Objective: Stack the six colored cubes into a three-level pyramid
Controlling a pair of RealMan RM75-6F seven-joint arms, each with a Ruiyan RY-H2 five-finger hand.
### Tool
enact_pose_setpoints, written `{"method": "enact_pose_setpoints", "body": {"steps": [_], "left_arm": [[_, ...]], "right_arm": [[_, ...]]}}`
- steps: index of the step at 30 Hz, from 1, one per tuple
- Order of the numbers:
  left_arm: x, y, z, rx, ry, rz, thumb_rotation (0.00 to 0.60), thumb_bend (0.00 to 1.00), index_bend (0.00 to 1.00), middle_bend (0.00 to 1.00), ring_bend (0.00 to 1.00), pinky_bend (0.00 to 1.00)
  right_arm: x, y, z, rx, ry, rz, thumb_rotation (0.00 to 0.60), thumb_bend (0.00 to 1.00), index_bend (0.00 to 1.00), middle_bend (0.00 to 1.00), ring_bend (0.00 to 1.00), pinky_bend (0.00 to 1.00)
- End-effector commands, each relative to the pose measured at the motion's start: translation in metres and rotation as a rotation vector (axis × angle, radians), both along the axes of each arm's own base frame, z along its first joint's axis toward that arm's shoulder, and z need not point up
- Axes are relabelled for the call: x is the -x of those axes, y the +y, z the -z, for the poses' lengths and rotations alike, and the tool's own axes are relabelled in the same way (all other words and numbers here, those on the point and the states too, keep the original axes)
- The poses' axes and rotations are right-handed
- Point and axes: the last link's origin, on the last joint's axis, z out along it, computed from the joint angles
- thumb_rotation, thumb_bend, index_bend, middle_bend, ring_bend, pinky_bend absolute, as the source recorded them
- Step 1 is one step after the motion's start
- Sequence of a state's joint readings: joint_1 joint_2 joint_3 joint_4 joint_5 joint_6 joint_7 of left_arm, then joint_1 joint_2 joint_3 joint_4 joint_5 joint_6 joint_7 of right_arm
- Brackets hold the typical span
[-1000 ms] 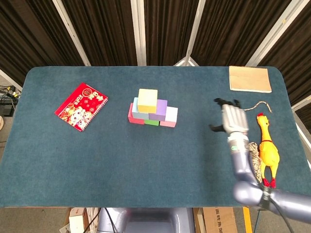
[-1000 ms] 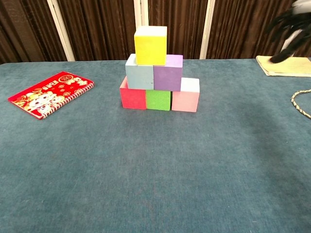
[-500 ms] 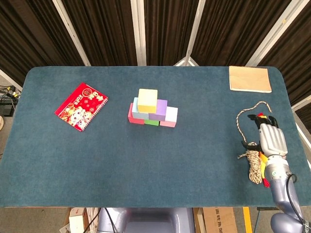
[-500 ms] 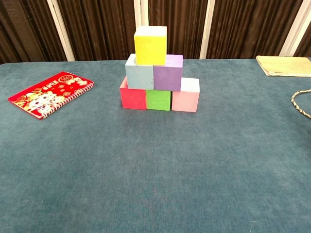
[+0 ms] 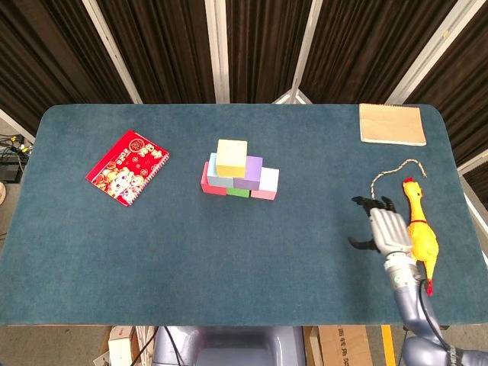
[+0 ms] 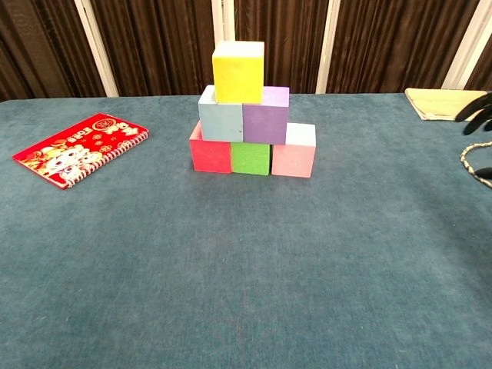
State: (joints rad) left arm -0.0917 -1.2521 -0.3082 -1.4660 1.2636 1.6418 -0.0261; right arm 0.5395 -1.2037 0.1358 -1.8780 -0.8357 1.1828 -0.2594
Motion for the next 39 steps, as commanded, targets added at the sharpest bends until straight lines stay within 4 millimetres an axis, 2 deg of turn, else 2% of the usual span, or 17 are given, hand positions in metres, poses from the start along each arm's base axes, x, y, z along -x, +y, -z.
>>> {"method": "enact_pose_setpoints", "body": {"steps": [1, 9, 15, 39], "left_arm": [[0.0, 0.0, 0.0, -0.003, -0.003, -0.002, 0.6, 0.32, 0.19, 0.08, 0.0, 0.0], [0.003, 0.001, -0.002, -0.012, -0.012, -0.01, 0.6, 0.32, 0.19, 0.07, 0.0, 0.0], [0.003, 0.001, -0.003, -0.016, -0.018, -0.009, 0.6, 0.32, 0.19, 0.07, 0.0, 0.0], [0.005, 0.001, -0.008, -0.029, -0.035, -0.01, 0.6, 0.32, 0.18, 0.07, 0.0, 0.0]], "right_arm": [[-0.011, -0.005, 0.014, -0.026, -0.013, -0.02, 0.6, 0.25, 0.22, 0.24, 0.18, 0.0], [-0.037, -0.026, 0.044, -0.066, -0.053, -0.032, 0.6, 0.25, 0.22, 0.24, 0.18, 0.0], [-0.048, -0.038, 0.064, -0.097, -0.067, -0.022, 0.6, 0.25, 0.22, 0.24, 0.18, 0.0], [-0.064, -0.065, 0.111, -0.14, -0.045, -0.018, 0.6, 0.25, 0.22, 0.24, 0.18, 0.0]]}}
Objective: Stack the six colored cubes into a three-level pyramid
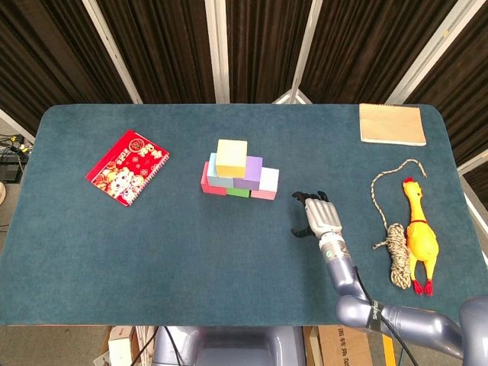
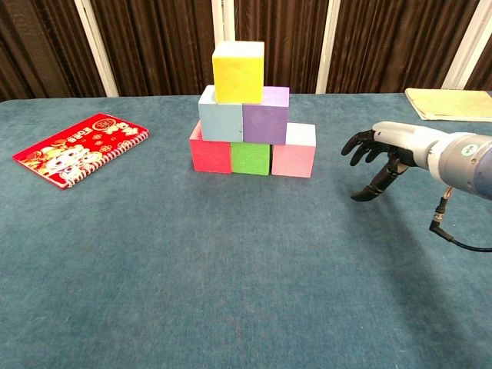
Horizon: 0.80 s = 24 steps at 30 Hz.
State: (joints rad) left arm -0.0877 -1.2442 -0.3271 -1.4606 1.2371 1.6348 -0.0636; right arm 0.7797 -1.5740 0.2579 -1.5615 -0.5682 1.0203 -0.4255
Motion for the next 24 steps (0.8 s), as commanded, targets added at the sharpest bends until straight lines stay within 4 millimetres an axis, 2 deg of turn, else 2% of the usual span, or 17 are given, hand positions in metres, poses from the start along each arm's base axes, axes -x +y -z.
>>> {"method": "enact_pose_setpoints", "body": {"steps": [1, 11, 24], "left_arm": [[0.001, 0.0, -0.001, -0.003, -0.003, -0.003, 0.6, 0.32, 0.18, 0.07, 0.0, 0.0], [0.002, 0.002, -0.001, -0.003, 0.0, -0.008, 0.6, 0.32, 0.18, 0.07, 0.01, 0.0], [0.002, 0.002, -0.001, -0.005, 0.003, -0.01, 0.6, 0.32, 0.18, 0.07, 0.0, 0.0]], "right_arm": [[-0.006, -0.006, 0.005, -0.001, -0.003, -0.005, 0.6, 0.25, 0.22, 0.24, 0.18, 0.0], [-0.008, -0.017, 0.012, 0.002, -0.015, 0.009, 0.6, 0.25, 0.22, 0.24, 0.18, 0.0], [-0.015, -0.02, 0.015, -0.004, -0.03, 0.001, 0.6, 0.25, 0.22, 0.24, 0.18, 0.0]]}}
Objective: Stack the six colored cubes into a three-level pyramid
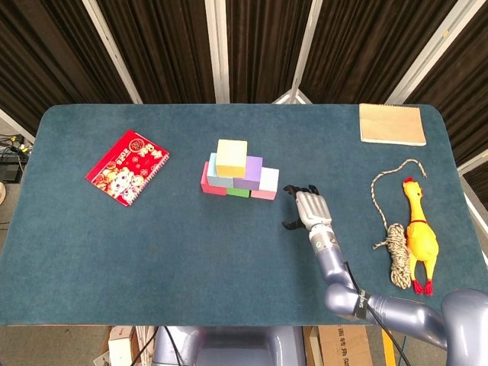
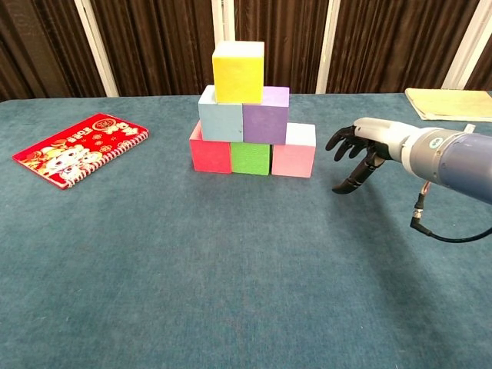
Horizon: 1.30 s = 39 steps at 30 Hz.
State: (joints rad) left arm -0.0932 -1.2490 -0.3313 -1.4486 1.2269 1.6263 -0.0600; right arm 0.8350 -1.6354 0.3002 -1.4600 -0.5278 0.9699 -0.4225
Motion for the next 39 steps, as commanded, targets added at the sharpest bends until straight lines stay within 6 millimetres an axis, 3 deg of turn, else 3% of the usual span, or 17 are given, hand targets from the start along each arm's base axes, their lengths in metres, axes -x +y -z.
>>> {"method": "enact_pose_setpoints", "body": {"steps": [1, 39], "left_arm": [[0.0, 0.0, -0.001, -0.004, -0.001, -0.001, 0.6, 0.32, 0.18, 0.07, 0.0, 0.0], [0.003, 0.001, -0.004, -0.012, -0.011, -0.003, 0.6, 0.32, 0.18, 0.07, 0.0, 0.0]], "right_arm": [[-0.002, 0.0, 0.001, -0.004, -0.004, -0.001, 0.6, 0.25, 0.22, 0.24, 0.18, 0.0], [-0.019, -0.008, 0.018, -0.039, -0.035, 0.012, 0.6, 0.25, 0.22, 0.24, 0.18, 0.0]]}}
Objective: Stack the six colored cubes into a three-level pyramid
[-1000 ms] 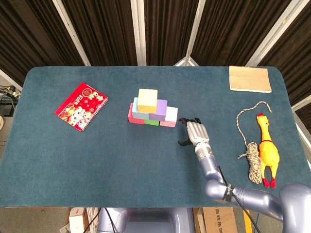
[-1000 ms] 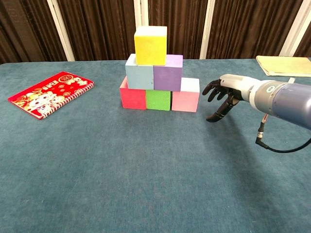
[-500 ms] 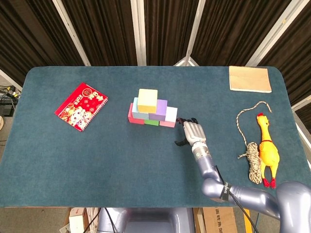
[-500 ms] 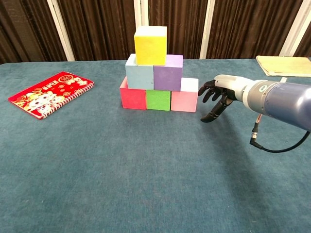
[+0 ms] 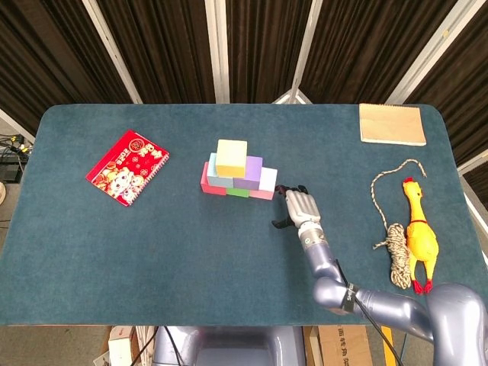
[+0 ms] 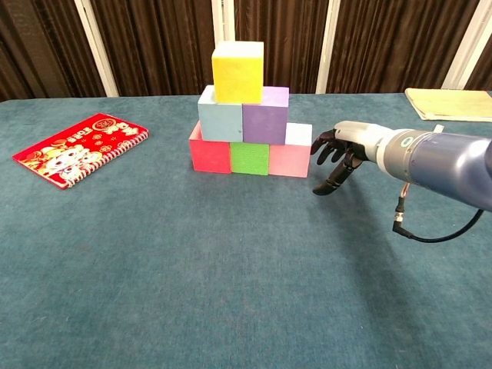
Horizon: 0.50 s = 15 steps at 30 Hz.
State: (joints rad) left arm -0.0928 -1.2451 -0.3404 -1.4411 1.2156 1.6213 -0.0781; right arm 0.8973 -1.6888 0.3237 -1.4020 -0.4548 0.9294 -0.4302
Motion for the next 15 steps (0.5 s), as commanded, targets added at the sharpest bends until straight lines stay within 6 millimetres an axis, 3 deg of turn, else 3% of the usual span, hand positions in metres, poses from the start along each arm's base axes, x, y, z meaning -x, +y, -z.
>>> {"method": "enact_pose_setpoints", "body": {"steps": [1, 9, 15], "left_arm": [[0.0002, 0.0002, 0.0001, 0.0, 0.001, -0.001, 0.6, 0.32, 0.18, 0.07, 0.0, 0.0], [0.0005, 0.0003, -0.0004, -0.003, 0.001, -0.002, 0.6, 0.32, 0.18, 0.07, 0.0, 0.0], [0.0009, 0.0009, -0.0002, -0.002, 0.004, -0.005, 0.6, 0.32, 0.18, 0.07, 0.0, 0.0]], "right_arm": [[-0.0011, 0.0001, 0.0008, -0.003, -0.002, -0.002, 0.6, 0.25, 0.22, 0.24, 0.18, 0.0], [-0.0051, -0.0016, 0.0029, -0.006, -0.005, -0.007, 0.6, 0.25, 0.22, 0.24, 0.18, 0.0], [0.0034, -0.004, -0.0029, 0.013, 0.02, 0.013, 0.6, 0.25, 0.22, 0.24, 0.18, 0.0]]}}
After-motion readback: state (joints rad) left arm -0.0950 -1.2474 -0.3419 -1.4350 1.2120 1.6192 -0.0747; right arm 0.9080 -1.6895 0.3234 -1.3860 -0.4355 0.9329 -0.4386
